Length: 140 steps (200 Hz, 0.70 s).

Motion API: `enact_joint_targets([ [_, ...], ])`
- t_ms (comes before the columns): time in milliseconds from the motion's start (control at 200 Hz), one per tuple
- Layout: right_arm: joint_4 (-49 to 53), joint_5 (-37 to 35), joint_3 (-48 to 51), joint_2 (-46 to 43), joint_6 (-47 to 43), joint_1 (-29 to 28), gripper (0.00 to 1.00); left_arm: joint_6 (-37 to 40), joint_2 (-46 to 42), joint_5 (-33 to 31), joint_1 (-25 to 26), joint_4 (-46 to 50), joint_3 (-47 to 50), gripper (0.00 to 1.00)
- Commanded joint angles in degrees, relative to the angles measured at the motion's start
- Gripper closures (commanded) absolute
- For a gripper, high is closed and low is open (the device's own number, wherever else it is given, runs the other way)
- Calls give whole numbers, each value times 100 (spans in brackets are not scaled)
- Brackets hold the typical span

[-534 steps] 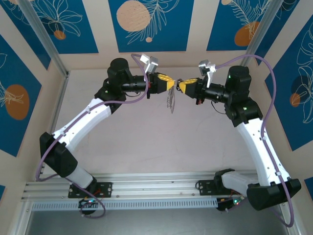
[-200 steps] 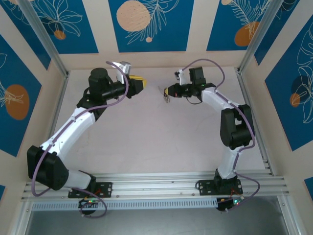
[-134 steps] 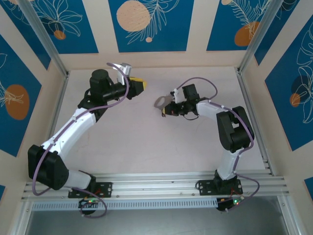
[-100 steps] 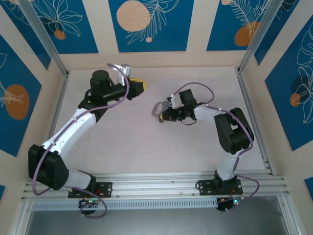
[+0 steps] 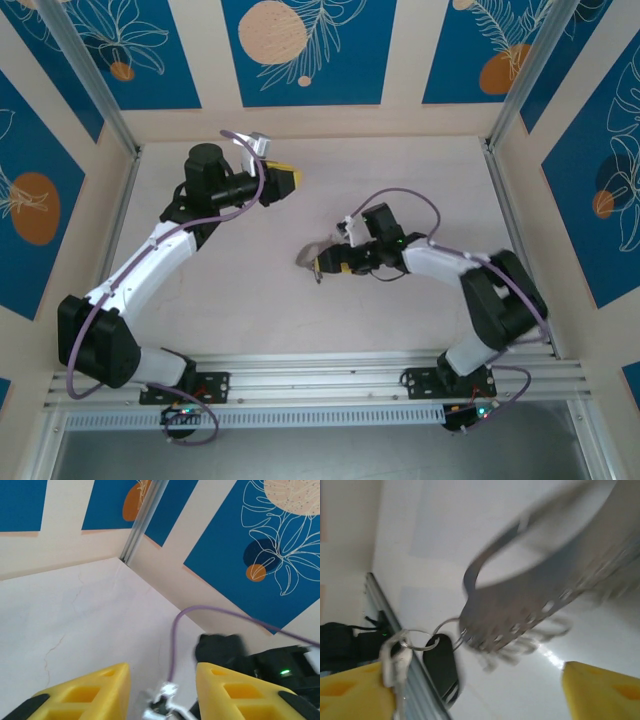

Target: Put the keys on the keyring

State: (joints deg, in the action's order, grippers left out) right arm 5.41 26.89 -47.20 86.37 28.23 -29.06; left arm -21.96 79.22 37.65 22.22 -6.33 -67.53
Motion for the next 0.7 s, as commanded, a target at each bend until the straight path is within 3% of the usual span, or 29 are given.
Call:
enact_joint_targets([
  [0,500,84,-50,-958,-47,154,4,-66,-220,213,-49,85,109,59],
  [150,823,-28,-94,-1603,-82,490,1,11,-462,39,-49,293,258,58],
  [365,616,-131,41,-1482,-22,715,0,-125,-890,-124,-42,285,693,57],
  [695,390,9,-1072,-233,-68,1187,2,51,-842,-232,-42,454,667,57],
])
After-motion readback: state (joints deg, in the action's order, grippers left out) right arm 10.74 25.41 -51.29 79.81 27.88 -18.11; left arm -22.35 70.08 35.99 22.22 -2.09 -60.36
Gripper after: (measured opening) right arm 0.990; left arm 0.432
